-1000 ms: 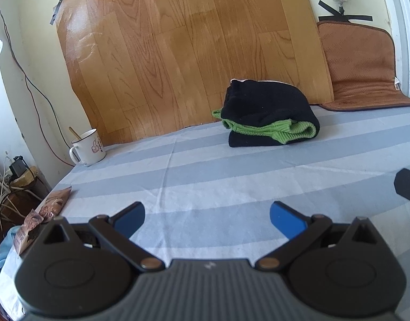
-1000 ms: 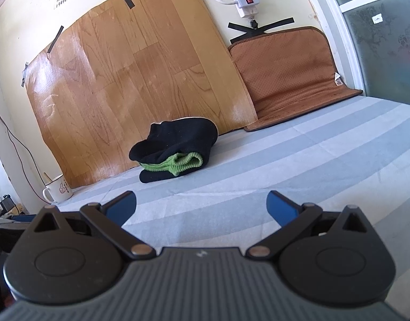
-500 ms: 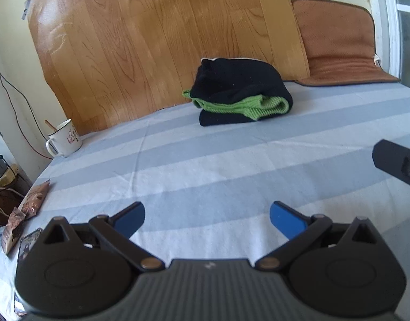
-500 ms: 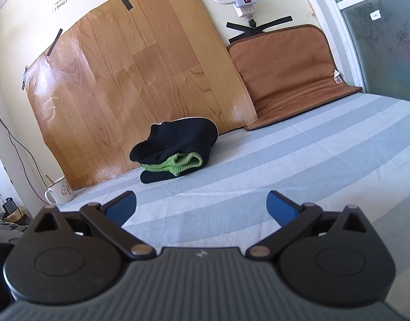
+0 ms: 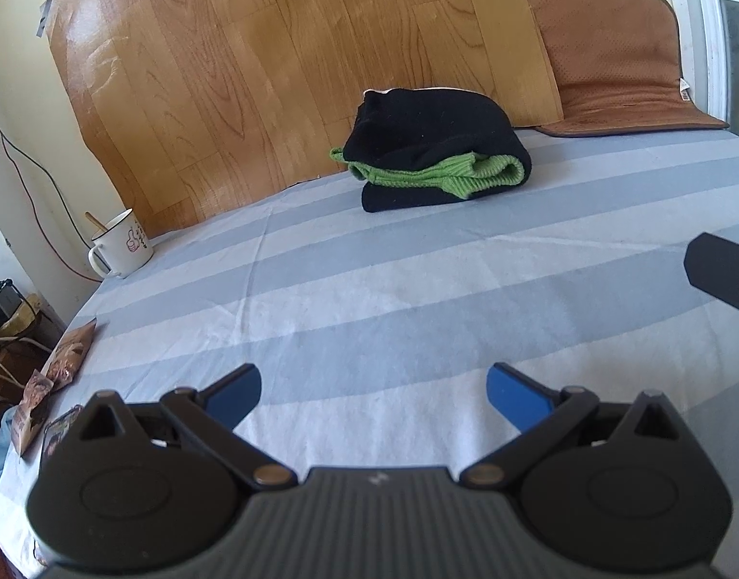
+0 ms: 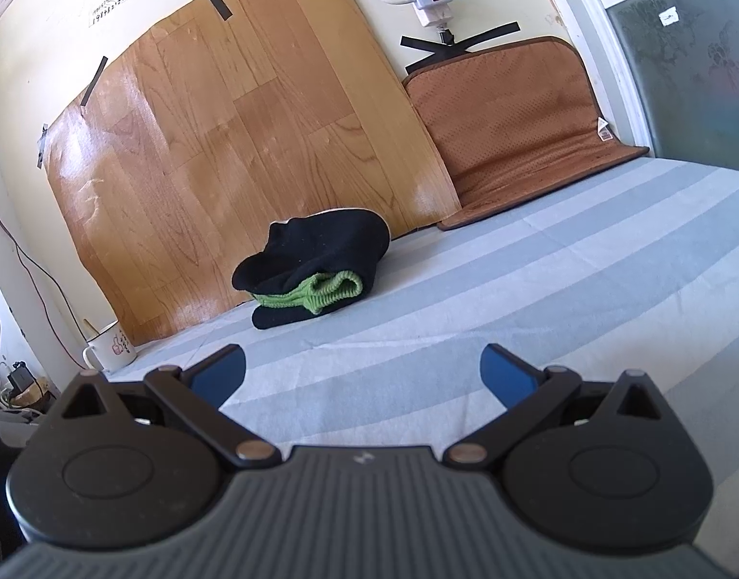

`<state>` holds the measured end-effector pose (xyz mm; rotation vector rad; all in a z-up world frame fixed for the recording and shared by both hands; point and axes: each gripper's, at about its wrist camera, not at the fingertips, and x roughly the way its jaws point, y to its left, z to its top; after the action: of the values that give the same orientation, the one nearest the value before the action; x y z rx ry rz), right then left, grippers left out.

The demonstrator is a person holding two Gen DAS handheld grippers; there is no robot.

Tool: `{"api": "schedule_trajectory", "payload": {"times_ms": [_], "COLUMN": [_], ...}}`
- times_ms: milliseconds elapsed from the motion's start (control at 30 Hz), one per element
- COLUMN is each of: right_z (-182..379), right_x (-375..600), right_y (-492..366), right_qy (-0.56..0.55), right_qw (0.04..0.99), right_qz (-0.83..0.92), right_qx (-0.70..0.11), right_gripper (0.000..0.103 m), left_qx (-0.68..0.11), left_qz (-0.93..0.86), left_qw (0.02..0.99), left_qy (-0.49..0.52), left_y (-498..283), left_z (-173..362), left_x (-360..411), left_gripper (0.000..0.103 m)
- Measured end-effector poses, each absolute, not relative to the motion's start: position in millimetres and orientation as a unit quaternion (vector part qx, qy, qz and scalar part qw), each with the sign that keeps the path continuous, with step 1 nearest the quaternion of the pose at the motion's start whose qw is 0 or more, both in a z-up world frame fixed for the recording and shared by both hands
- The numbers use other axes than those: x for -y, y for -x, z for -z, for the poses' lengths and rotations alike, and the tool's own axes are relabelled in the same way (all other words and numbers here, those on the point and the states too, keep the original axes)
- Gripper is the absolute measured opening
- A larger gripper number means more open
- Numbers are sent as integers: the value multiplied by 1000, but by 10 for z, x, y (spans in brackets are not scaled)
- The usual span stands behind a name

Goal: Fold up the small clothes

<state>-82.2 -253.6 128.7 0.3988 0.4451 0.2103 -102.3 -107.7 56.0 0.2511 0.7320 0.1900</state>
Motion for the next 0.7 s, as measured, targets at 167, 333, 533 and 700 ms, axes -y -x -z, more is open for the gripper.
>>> {"api": "schedule_trajectory", "payload": {"times_ms": [167, 333, 533, 700], "right_z": [-1283, -1278, -1272, -1272], "right_x": [2550, 2556, 2554, 2553], "right_y": [827, 829, 827, 826], "right_qy": [-199, -200, -199, -199], "right_qw": [950, 949, 949, 949], "right_qz": [-102, -102, -102, -102], "right_qx": [-219, -220, -220, -221], "right_gripper": [103, 103, 103, 103], "left_qx": [-360, -364, -365, -367], "left_qz": [-94, -92, -95, -95], "left_qw": [920, 919, 918, 917], "left_qy": [-121, -122, -122, -123], "left_y": [1023, 1018, 1011, 1002], "left_z": [-549, -537, -525, -511], "left_x": [1078, 1086, 1081, 1078], "left_gripper": [103, 103, 103, 103]}}
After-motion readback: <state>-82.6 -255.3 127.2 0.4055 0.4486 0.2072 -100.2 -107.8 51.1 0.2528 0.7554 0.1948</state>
